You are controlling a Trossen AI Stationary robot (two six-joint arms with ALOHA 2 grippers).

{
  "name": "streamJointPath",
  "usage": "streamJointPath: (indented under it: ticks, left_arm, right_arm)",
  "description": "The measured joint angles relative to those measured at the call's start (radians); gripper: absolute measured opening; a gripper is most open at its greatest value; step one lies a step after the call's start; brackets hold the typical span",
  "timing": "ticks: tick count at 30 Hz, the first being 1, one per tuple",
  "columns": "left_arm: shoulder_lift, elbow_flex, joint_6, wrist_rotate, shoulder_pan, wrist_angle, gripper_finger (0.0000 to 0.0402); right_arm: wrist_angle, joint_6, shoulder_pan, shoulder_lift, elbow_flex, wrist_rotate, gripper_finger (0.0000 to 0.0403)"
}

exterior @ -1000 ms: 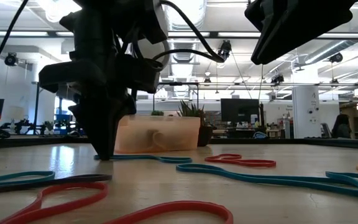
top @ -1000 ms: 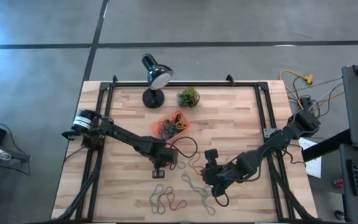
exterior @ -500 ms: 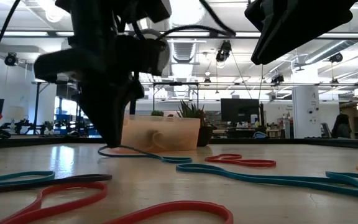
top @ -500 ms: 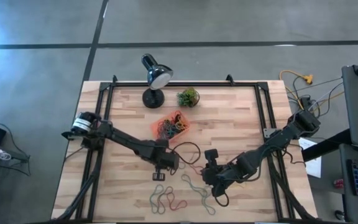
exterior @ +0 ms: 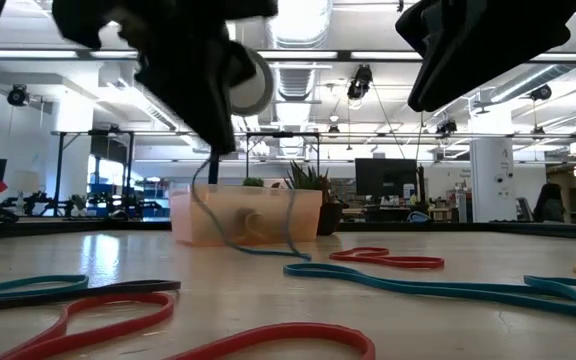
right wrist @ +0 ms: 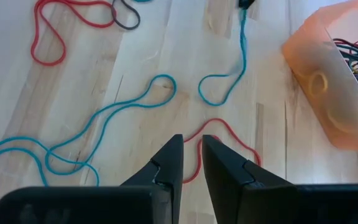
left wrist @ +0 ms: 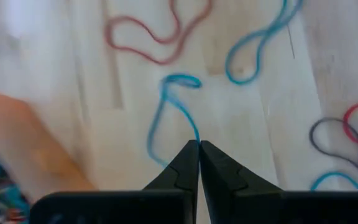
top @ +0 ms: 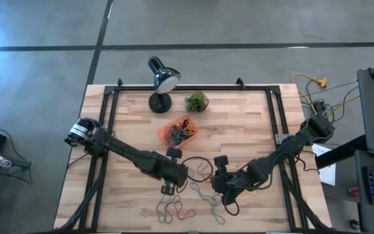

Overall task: Pick and place rubber bands into bin
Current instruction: Put the blue rubberband into the orange bin

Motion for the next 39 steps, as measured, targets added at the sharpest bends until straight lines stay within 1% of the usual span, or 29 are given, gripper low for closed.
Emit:
streamJointPath:
  ticks: [9,17,18,20,21,22,26,29,32,33,36,39]
  left_arm:
    - [-0.123,0.0,-0.001,-0.209,-0.013,-0.056,0.0]
    - [-0.221,0.0,0.079,-0.402,-0.014,-0.049,0.0]
    - [-0.233,0.0,0.091,-0.424,-0.012,-0.05,0.0]
    - [-0.25,0.0,0.1,-0.435,-0.01,-0.046,0.0]
    - [-0.259,0.0,0.099,-0.428,-0.008,-0.042,0.0]
    - [-0.266,0.0,0.098,-0.399,-0.005,-0.044,0.0]
    - [-0.264,-0.002,0.095,-0.218,0.003,-0.038,0.0]
    - [-0.232,-0.015,0.115,-0.108,0.004,-0.012,0.0]
    - [-0.171,-0.021,0.185,0.029,0.004,0.03,0.0]
    - [-0.148,-0.023,0.211,0.059,0.004,0.036,0.0]
    - [-0.083,-0.023,0.288,0.07,0.004,0.073,0.0]
    - [-0.023,-0.007,0.359,0.033,0.013,0.075,0.0]
  right_arm:
    - [-0.001,0.0,0.0,0.0,-0.003,0.0,0.0054]
    - [0.001,0.0,0.0,0.0,-0.007,0.0,0.0054]
    - [0.001,0.0,0.0,0.0,-0.008,0.0,0.0054]
    - [0.0,0.0,0.0,0.0,-0.009,0.0,0.0054]
    - [0.001,0.0,0.0,0.0,-0.01,0.0,0.0054]
    - [0.002,0.0,0.0,0.0,-0.012,0.0,0.0054]
    - [0.0,0.0,-0.001,0.0,-0.016,0.001,0.0054]
    - [0.003,-0.002,-0.001,0.0,-0.018,0.002,0.0054]
    - [0.006,-0.002,-0.001,0.0,-0.019,0.006,0.0054]
    - [0.006,-0.002,-0.001,0.0,-0.019,0.007,0.0054]
    - [0.01,-0.001,-0.001,0.0,-0.02,0.007,0.0054]
    - [0.013,0.002,-0.001,0.0,-0.02,0.008,0.0054]
